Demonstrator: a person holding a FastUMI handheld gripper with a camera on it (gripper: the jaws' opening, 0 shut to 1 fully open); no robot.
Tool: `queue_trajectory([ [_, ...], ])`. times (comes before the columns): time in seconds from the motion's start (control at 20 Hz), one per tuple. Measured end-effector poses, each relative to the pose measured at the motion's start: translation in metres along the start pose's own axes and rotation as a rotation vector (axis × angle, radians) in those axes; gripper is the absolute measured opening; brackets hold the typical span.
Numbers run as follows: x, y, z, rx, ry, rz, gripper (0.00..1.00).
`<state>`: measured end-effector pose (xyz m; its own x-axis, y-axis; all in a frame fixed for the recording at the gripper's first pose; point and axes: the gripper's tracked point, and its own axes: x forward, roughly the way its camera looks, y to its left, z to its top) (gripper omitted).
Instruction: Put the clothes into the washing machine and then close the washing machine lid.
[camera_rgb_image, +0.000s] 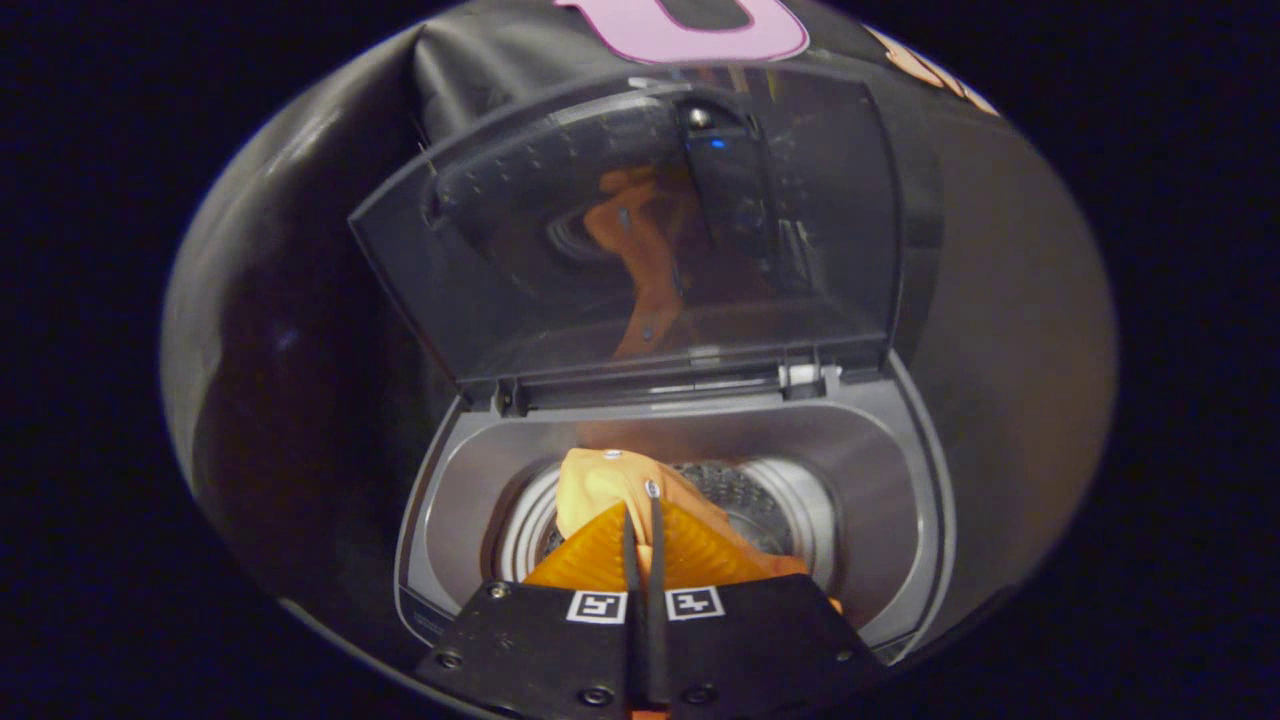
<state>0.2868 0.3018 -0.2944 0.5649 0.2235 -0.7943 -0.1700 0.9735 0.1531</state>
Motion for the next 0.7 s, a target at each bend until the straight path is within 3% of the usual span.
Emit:
queue_trajectory([
  [0.4, 0.023, -0.010, -0.015, 0.041, 0.058, -0.047, 0.06],
  [0.45, 0.019, -0.009, -0.012, 0.044, 0.052, -0.037, 0.12],
  [0.65, 0.004, -0.009, 0.001, 0.055, 0.027, -0.026, 0.82],
  [0.7, -0.002, -0.010, 0.007, 0.041, 0.018, -0.023, 0.82],
])
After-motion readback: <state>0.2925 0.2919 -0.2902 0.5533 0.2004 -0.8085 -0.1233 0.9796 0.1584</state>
